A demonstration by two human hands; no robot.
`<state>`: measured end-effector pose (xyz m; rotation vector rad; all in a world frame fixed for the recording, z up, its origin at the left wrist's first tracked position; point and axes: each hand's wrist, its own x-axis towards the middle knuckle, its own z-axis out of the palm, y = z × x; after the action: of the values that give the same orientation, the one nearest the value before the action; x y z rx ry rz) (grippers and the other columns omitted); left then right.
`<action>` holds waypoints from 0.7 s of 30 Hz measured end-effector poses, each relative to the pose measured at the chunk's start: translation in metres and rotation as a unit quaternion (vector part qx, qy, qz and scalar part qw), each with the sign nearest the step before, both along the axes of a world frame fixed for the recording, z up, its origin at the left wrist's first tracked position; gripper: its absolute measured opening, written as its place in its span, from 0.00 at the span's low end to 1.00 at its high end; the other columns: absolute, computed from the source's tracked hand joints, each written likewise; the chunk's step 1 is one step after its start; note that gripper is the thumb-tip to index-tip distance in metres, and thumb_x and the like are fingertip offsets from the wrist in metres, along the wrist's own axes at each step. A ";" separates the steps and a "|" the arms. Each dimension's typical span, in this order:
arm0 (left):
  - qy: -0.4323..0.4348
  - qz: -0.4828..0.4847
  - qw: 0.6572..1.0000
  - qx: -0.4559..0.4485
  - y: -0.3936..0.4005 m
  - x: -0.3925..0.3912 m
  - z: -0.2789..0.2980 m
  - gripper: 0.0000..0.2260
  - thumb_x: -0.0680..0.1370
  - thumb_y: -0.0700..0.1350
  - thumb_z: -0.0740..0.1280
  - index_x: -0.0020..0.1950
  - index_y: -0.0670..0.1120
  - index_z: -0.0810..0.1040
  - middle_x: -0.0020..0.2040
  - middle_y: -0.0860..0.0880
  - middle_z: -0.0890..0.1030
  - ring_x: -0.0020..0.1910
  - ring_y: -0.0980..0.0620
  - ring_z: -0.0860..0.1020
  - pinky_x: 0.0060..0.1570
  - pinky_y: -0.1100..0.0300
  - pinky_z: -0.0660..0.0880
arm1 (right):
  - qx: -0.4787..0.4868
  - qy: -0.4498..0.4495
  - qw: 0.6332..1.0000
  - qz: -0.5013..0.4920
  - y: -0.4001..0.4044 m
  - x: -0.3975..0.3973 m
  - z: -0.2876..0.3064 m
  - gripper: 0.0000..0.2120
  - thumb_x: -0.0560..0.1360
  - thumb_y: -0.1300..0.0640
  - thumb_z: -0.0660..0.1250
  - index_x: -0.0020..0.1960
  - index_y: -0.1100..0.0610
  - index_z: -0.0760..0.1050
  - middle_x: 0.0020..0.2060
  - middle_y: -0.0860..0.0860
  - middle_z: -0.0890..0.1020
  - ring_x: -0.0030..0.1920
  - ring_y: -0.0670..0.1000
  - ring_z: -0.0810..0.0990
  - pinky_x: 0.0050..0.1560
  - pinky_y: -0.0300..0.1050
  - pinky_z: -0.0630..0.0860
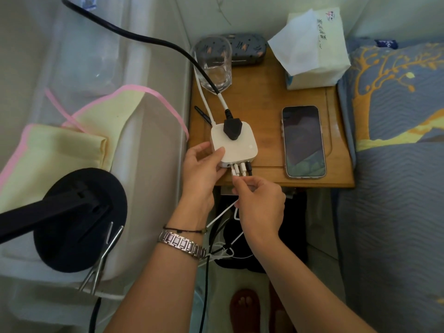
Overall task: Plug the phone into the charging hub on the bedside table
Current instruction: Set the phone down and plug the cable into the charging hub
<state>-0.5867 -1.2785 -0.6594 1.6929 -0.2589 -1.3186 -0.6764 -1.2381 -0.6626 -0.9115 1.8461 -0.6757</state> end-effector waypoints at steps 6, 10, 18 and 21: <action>0.005 -0.001 1.000 -0.023 0.002 0.000 -0.003 0.17 0.75 0.38 0.68 0.62 0.48 0.71 0.48 0.50 0.80 0.52 0.51 0.81 0.50 0.58 0.80 | 0.005 0.002 1.000 0.003 0.001 0.003 0.001 0.07 0.74 0.48 0.68 0.46 0.49 0.82 0.34 0.45 0.85 0.37 0.48 0.83 0.43 0.53 0.82; 0.010 -0.002 0.999 -0.033 0.002 0.001 -0.004 0.17 0.75 0.38 0.68 0.61 0.48 0.71 0.48 0.50 0.80 0.51 0.50 0.81 0.49 0.58 0.80 | 0.005 0.007 1.000 0.003 0.001 0.007 0.000 0.07 0.74 0.48 0.67 0.46 0.49 0.82 0.34 0.45 0.84 0.38 0.46 0.82 0.44 0.52 0.81; 0.015 -0.013 0.998 -0.052 0.003 0.003 -0.005 0.16 0.75 0.38 0.68 0.61 0.49 0.72 0.48 0.52 0.80 0.51 0.51 0.82 0.47 0.60 0.81 | -0.003 0.027 0.999 -0.019 0.002 0.012 -0.002 0.06 0.74 0.49 0.67 0.46 0.48 0.82 0.37 0.45 0.85 0.41 0.46 0.82 0.44 0.52 0.80; 0.016 -0.015 0.998 -0.054 0.003 0.003 -0.005 0.16 0.75 0.38 0.68 0.60 0.50 0.72 0.49 0.52 0.79 0.52 0.51 0.81 0.49 0.60 0.80 | -0.002 0.039 0.999 -0.032 0.002 0.017 -0.003 0.07 0.74 0.48 0.66 0.47 0.48 0.81 0.38 0.46 0.85 0.41 0.47 0.82 0.42 0.51 0.80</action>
<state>-0.5840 -1.2752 -0.6649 1.5818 -0.3332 -1.3289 -0.6597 -1.2363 -0.6651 -0.8957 1.9502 -0.6913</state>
